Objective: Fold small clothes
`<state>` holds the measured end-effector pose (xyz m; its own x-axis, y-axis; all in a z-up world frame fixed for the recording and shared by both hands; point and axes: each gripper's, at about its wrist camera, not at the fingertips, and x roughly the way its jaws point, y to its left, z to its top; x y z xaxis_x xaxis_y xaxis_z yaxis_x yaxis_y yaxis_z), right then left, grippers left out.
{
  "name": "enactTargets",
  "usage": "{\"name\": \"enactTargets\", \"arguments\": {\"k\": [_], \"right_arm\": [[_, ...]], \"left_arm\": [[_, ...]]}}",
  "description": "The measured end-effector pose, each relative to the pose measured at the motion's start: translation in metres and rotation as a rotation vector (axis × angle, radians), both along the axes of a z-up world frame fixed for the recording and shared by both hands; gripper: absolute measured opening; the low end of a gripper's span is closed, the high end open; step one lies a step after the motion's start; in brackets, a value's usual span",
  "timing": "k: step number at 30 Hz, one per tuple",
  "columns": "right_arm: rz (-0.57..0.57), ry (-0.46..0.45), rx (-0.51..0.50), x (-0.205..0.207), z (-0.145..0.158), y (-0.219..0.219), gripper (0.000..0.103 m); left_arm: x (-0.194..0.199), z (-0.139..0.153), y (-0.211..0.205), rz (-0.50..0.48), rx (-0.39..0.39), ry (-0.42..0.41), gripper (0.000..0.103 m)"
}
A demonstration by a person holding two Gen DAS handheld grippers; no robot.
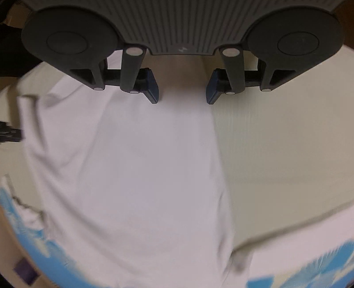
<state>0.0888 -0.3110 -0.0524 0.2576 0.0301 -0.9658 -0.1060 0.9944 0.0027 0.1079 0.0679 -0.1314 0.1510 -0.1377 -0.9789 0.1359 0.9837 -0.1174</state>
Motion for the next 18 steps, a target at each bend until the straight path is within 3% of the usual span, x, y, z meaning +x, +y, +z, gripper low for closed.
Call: {"name": "enactTargets", "arguments": {"k": [2,3,4,5,8,11,12,15,18], "right_arm": [[-0.013,0.019,0.018,-0.013,-0.009,0.005,0.036],[0.001,0.0,0.003,-0.018,-0.009,0.012,0.034],[0.019,-0.01,-0.006,-0.021,-0.007,0.017,0.025],[0.03,-0.009,0.03,-0.023,-0.005,0.021,0.001],[0.011,-0.056,0.055,-0.027,0.016,0.017,0.0],[-0.096,-0.145,0.012,-0.026,0.049,-0.01,0.0],[-0.119,-0.135,-0.006,-0.024,0.043,-0.02,0.0],[-0.113,0.015,0.003,-0.026,0.011,-0.032,0.0],[-0.067,0.067,-0.014,-0.028,0.001,-0.023,0.001]], "left_arm": [[-0.013,-0.005,-0.001,-0.018,0.018,-0.039,0.05],[-0.019,-0.003,-0.006,-0.059,0.044,-0.064,0.033],[-0.024,-0.001,-0.008,-0.092,0.051,-0.077,0.006],[-0.029,0.001,-0.008,-0.115,0.036,-0.081,0.006],[-0.036,0.019,0.002,-0.118,0.072,-0.146,0.004],[-0.039,0.041,0.018,-0.096,0.09,-0.194,0.004],[-0.041,0.039,0.022,-0.098,0.101,-0.175,0.004],[-0.044,0.017,0.015,-0.156,0.14,-0.033,0.009],[-0.04,0.032,0.008,-0.142,0.215,-0.135,0.01]]}}
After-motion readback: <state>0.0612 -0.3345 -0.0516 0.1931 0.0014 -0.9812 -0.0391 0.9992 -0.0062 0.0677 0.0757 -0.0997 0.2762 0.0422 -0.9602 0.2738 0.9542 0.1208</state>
